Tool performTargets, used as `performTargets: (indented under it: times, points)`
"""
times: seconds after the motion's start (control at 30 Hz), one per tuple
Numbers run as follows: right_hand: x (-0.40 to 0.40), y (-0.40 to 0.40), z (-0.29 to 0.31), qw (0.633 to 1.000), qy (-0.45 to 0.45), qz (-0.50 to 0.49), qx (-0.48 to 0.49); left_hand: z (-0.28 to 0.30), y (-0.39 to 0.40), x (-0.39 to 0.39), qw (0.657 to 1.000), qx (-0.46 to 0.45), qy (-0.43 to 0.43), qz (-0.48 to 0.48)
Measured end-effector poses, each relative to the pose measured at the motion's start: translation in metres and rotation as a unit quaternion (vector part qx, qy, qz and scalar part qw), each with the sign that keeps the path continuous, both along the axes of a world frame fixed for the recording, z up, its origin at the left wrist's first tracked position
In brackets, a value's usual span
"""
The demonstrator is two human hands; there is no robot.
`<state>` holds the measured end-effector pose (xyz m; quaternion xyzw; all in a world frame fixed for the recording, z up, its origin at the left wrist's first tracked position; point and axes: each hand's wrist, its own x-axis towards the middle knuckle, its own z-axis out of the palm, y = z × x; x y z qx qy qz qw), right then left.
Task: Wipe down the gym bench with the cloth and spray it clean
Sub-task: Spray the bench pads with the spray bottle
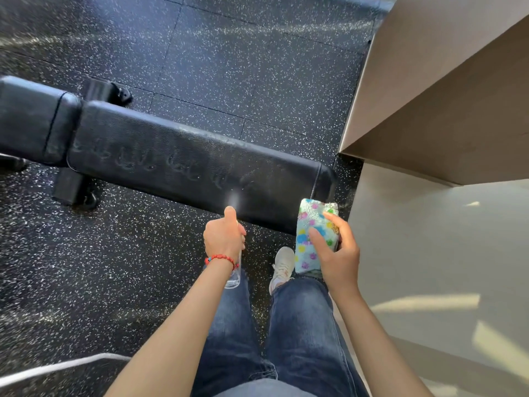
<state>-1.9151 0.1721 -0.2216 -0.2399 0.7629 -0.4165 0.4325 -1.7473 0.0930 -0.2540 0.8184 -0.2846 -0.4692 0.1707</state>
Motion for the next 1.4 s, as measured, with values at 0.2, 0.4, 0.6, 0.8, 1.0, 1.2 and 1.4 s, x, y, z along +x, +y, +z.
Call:
performTargets:
  times: [0.2,0.4,0.6,0.8,1.0,1.2,1.4]
  points:
    - [0.047,-0.032,0.0,1.0,0.005,-0.007,-0.001,-0.004,-0.037,0.051,1.0,-0.024,0.01,-0.016]
    - [0.127,-0.073,0.001,0.999,0.005,-0.04,-0.012,0.004,-0.083,0.135,0.999,-0.032,0.023,-0.007]
    - [0.206,-0.124,0.005,1.0,-0.008,-0.029,-0.005,0.011,-0.122,0.228,0.999,-0.035,0.016,0.005]
    - [0.256,-0.166,0.011,0.999,0.009,0.017,-0.031,0.017,-0.148,0.282,0.996,-0.041,0.034,0.065]
    - [0.286,-0.201,0.013,0.996,-0.003,0.071,-0.049,0.019,-0.166,0.321,0.99,-0.058,0.032,0.125]
    - [0.314,-0.253,0.009,0.989,-0.021,0.137,-0.057,0.023,-0.193,0.354,0.98,-0.083,0.012,0.183]
    - [0.342,-0.317,0.011,0.975,-0.041,0.21,-0.067,0.033,-0.225,0.377,0.957,-0.107,0.007,0.269]
